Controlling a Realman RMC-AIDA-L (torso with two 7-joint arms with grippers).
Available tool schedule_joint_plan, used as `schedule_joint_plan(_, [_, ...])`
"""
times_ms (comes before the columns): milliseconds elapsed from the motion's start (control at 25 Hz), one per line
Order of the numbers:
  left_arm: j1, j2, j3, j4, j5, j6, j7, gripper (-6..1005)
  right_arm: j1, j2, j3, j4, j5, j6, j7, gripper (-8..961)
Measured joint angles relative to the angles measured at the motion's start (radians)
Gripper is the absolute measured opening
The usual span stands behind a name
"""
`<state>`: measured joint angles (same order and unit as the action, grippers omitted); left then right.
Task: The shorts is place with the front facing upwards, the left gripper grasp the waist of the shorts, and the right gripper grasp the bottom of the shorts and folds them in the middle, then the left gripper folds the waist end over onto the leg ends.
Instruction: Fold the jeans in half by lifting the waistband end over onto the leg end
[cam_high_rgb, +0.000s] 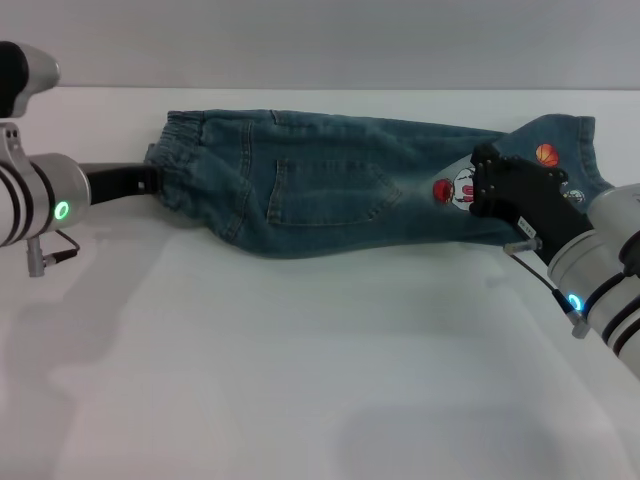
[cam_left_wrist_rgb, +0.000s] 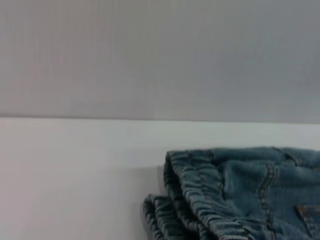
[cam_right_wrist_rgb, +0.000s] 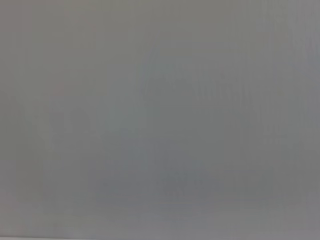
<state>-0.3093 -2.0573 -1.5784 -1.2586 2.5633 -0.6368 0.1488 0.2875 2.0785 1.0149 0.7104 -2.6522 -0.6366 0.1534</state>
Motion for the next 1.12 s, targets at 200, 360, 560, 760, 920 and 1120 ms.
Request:
schedule_joint_plan(200, [0.045,0.000,0.003,-0.091,-0.004,-0.008,0.000,50,-0.001,0.000,0.003,0.000,0.000,0.000,0.000,-2])
schedule_joint_plan(360, [0.086,0.000,0.012,-0.175,-0.006,-0.015,0.000,50,0.006,0.000,0.007,-0.004,0.000,0.013,0.000,-3])
schedule_joint_plan(560, [0.115,0.001,0.013,-0.264,-0.017,-0.041,0.000,50,0.026,0.000,0.008,-0.011,0.000,0.049,0.000,-3])
schedule_joint_plan(760, [0.149,0.003,0.010,-0.380,-0.043,-0.073,0.001,51,0.054,0.002,0.008,-0.023,0.000,0.073,0.004,-2])
schedule_joint_plan(920, [0.171,0.001,0.021,-0.472,-0.048,-0.095,0.001,51,0.091,0.004,0.000,-0.050,0.000,0.077,0.028,-2])
schedule_joint_plan(1120, [0.177,0.000,0.027,-0.549,-0.072,-0.113,0.002,51,0.147,0.008,-0.003,-0.078,0.000,0.106,0.036,-2])
